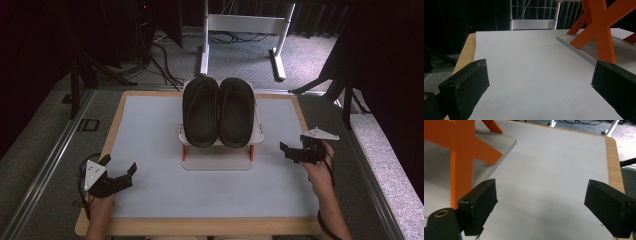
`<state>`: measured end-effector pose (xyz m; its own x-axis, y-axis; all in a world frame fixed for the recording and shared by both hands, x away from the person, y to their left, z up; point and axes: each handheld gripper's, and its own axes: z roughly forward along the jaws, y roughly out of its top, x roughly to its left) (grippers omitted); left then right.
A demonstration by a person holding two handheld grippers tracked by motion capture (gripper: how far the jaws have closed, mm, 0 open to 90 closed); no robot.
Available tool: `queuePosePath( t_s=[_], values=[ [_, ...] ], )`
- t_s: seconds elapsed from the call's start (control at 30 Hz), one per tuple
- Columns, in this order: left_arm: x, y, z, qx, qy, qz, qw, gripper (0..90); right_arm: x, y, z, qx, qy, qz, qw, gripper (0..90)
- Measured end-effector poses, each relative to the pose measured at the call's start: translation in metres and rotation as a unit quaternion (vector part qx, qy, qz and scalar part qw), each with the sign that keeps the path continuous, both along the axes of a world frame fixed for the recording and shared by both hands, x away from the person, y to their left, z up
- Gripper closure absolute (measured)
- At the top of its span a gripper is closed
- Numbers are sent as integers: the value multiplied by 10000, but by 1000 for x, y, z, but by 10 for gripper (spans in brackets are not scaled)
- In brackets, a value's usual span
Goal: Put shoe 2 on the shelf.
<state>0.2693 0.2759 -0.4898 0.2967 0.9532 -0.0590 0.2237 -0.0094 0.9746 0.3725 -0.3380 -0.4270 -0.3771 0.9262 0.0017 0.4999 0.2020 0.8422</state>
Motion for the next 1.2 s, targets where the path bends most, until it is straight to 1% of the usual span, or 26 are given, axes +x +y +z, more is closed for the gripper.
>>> queuePosePath(
  t_s=[0.07, 0.13, 0.17, 0.2, 0.27, 0.33, 0.4, 0.43, 0.5, 0.53, 0.63, 0.8, 0.83, 0.87, 0.9, 1.03, 1.13, 1.17, 1.2],
  values=[
    [0, 0, 0, -8, -3, 4, 10000, 8, -4, -2, -7, 20, -51, -68, 10000, 104],
    [0, 0, 0, -4, -2, 2, 10000, 9, -8, -5, -13, -39, -98, -137, 9999, 104],
    [0, 0, 0, -9, -2, 4, 10000, 9, -10, -6, -16, -31, -138, -169, 9998, 104],
    [0, 0, 0, -9, -2, 3, 10000, 9, -12, -8, -19, 16, -143, -198, 9997, 104],
    [0, 0, 0, -10, 3, 2, 10000, 8, -15, -11, -23, 28, -159, -249, 9996, 104],
    [0, 0, 0, -9, 6, -1, 10000, 9, -16, -12, -26, -3, -122, -284, 9995, 104],
    [0, 0, 0, -14, 4, 0, 10000, 9, -21, -16, -33, -81, -110, -394, 9991, 104],
    [0, 0, 0, -13, 4, -1, 10000, 9, -22, -18, -35, -82, -138, -427, 9990, 104],
    [0, 0, 0, -12, 6, 1, 10000, 8, -25, -20, -39, -161, -169, -511, 9984, 105],
    [0, 0, 0, -12, 6, 1, 10000, 8, -25, -20, -39, -161, -169, -511, 9984, 105],
    [0, 0, 0, -23, 9, -4, 10000, 8, -30, -23, -43, -182, -264, -536, 9980, 105],
    [0, 0, 0, -29, 1, -2, 10000, 8, -36, -24, -43, -69, -358, -589, 9976, 104],
    [0, 0, 0, -25, 0, 1, 10000, 8, -37, -24, -44, -100, -397, -577, 9975, 105],
    [0, 0, 0, -26, 0, -3, 10000, 9, -41, -25, -46, -186, -485, -627, 9967, 105],
    [0, 0, 0, -25, 2, -2, 10000, 8, -42, -27, -47, -162, -517, -625, 9966, 105],
    [0, 0, 0, -17, 0, -1, 10000, 9, -47, -33, -49, -122, -562, -688, 9960, 104],
    [0, 0, 0, -16, -16, 6, 10000, 8, -49, -34, -49, -174, -579, -743, 9954, 105],
    [-1, 0, 0, -13, -25, 7, 10000, 9, -51, -35, -50, -150, -604, -743, 9953, 105],
    [-1, 0, 0, -16, -25, 6, 10000, 8, -54, -37, -49, -95, -667, -803, 9945, 105]
  ],
)
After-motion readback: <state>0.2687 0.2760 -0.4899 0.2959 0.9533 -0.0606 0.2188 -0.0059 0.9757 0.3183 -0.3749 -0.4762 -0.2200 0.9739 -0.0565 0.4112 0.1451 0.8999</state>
